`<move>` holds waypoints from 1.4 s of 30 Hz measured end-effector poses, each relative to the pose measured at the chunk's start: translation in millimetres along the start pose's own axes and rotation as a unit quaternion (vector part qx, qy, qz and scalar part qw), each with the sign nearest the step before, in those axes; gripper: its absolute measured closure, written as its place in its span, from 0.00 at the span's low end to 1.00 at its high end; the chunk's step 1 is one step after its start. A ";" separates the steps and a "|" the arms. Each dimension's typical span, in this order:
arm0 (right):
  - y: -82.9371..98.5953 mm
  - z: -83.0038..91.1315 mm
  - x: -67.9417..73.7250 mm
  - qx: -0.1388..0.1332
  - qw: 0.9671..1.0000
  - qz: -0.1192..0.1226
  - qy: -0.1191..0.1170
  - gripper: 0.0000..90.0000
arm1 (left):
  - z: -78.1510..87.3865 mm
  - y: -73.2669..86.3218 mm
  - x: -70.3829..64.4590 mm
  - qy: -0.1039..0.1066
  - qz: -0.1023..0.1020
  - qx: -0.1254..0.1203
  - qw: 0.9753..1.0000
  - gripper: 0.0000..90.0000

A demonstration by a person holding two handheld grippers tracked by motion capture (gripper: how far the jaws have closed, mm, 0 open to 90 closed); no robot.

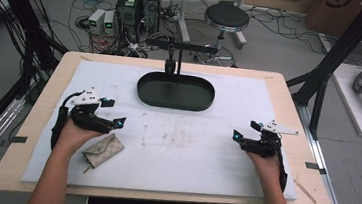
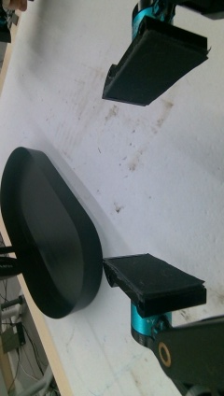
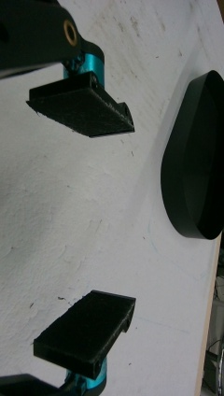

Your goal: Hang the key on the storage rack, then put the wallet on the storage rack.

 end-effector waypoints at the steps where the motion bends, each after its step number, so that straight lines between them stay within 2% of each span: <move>1: -0.1 0.7 -1.0 -0.001 1.000 0.000 0.001 0.17 | 0.5 0.9 1.3 -0.002 0.001 0.002 1.000 0.19; 15: 2.4 -1.9 2.7 0.011 1.000 0.005 0.001 0.17 | 4.8 14.3 6.7 -0.016 0.001 0.031 0.999 0.19; 20: 2.5 -3.4 6.6 0.015 1.000 0.013 -0.002 0.17 | 8.4 16.0 2.3 -0.023 -0.014 0.041 0.999 0.19; 24: 3.0 -4.3 8.7 0.016 1.000 0.013 -0.005 0.17 | 13.5 18.5 -1.8 -0.027 -0.012 0.045 0.999 0.19; 28: 3.5 -4.2 8.7 0.016 1.000 0.014 -0.007 0.17 | 20.6 29.8 -6.6 -0.030 -0.020 0.064 0.997 0.19; 33: 2.8 -3.0 9.5 0.014 1.000 0.014 -0.005 0.17 | 28.1 41.9 -9.9 -0.030 -0.024 0.077 0.996 0.19; 42: 3.1 -3.8 11.1 0.016 1.000 0.014 -0.005 0.17 | 37.0 65.9 -18.7 -0.029 -0.024 0.096 0.995 0.19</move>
Point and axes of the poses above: each handheld gripper's, and its own axes: z roughly backward along the jaws, y roughly out of its underside, x roughly to its left, the point moved 10 cm from there along -z, roughly forward along the jaws, and after that the axes turned 15 degrees about -y, right-handed, at the moved point
